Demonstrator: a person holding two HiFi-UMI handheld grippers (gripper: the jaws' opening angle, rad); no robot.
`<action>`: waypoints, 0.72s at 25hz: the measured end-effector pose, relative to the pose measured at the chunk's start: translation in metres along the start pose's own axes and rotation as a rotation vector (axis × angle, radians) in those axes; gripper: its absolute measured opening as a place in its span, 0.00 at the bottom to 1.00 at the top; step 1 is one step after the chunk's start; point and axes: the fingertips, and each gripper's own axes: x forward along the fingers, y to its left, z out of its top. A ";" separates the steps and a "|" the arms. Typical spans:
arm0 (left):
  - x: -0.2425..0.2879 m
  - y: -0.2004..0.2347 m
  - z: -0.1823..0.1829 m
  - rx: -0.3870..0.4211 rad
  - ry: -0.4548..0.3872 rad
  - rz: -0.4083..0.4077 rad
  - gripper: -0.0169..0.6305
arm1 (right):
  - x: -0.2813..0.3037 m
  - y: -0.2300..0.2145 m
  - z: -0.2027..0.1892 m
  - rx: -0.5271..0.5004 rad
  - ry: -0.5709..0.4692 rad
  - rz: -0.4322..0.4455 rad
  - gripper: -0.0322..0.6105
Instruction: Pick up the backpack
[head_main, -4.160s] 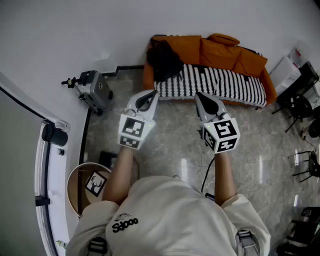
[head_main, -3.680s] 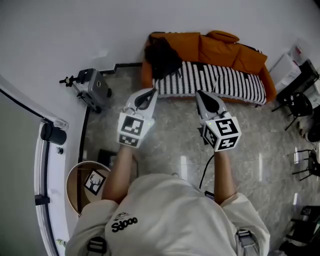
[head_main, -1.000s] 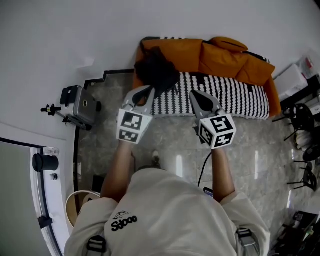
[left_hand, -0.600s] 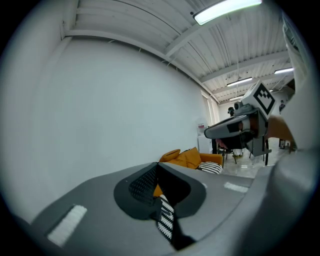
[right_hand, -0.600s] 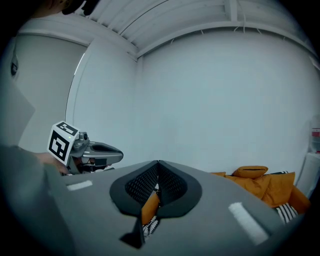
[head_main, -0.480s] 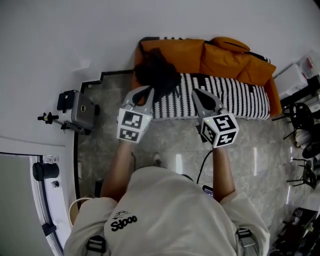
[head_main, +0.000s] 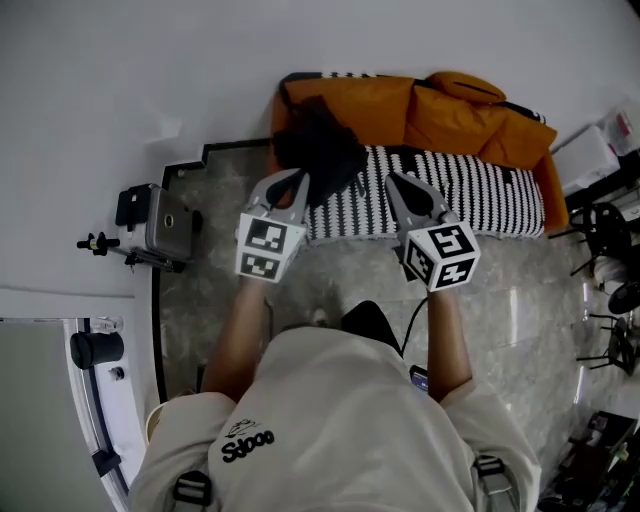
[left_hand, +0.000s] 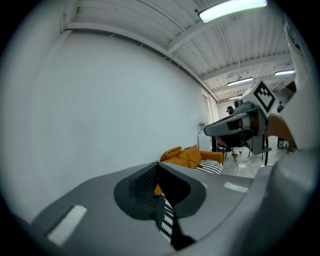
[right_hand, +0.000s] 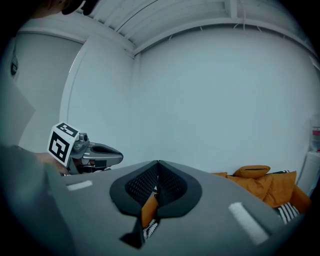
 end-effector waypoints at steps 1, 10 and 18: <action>0.001 0.002 -0.001 0.000 0.001 0.002 0.04 | 0.003 0.000 0.000 0.000 0.001 0.002 0.05; 0.031 0.028 -0.009 -0.022 0.029 0.028 0.04 | 0.038 -0.017 -0.003 0.002 0.021 0.029 0.05; 0.081 0.055 -0.005 -0.027 0.016 0.079 0.05 | 0.086 -0.062 0.006 -0.005 0.026 0.068 0.05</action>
